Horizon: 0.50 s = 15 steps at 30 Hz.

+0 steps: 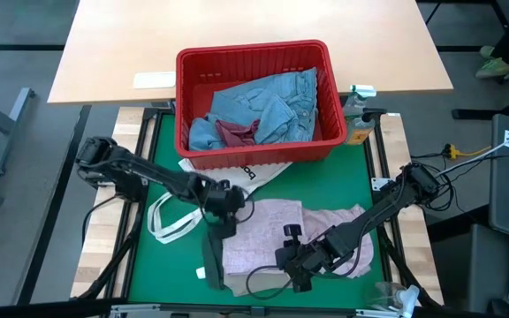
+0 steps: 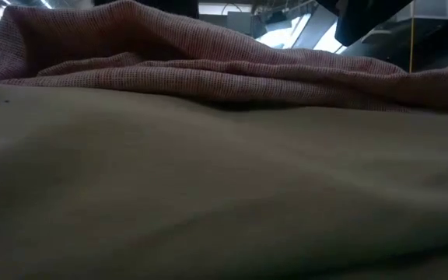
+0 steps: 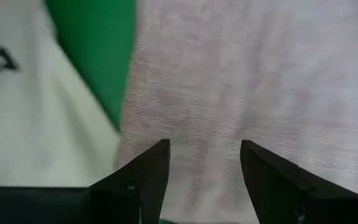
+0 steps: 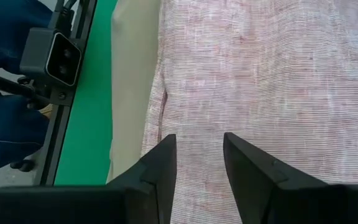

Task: Fold laundry
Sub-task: Fold the pink shirt

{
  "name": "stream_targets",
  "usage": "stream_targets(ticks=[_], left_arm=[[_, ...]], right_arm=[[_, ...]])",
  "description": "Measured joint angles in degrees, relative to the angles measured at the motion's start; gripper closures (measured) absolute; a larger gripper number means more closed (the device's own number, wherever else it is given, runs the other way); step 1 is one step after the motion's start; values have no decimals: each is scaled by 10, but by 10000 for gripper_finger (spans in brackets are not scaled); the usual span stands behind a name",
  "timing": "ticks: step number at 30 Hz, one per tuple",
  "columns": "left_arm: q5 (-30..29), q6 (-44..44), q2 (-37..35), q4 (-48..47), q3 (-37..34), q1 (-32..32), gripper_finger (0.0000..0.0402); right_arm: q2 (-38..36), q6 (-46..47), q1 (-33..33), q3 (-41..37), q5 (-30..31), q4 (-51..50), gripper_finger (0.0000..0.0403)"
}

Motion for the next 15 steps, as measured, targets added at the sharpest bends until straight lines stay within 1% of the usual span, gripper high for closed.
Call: stream_targets(ticks=[4,6,7,9,11,13,15], left_arm=[[142,-9,-39,-12,4,36,211],[190,-11,-62,-19,4,50,212],[196,-12,-76,-24,4,56,212],[184,-13,-103,-37,5,62,211],[148,-12,-135,-67,5,63,212],[102,-11,-168,-107,5,53,212],[35,-20,-196,-146,-1,33,211]], right_arm=[[0,0,0,0,-15,-6,272],[0,0,0,0,-15,-10,272],[0,0,0,0,-15,-15,272],[0,0,0,0,-15,-21,272],[0,6,0,0,-15,-22,272],[0,15,0,0,-15,-24,272],[0,21,0,0,-15,-27,272]])
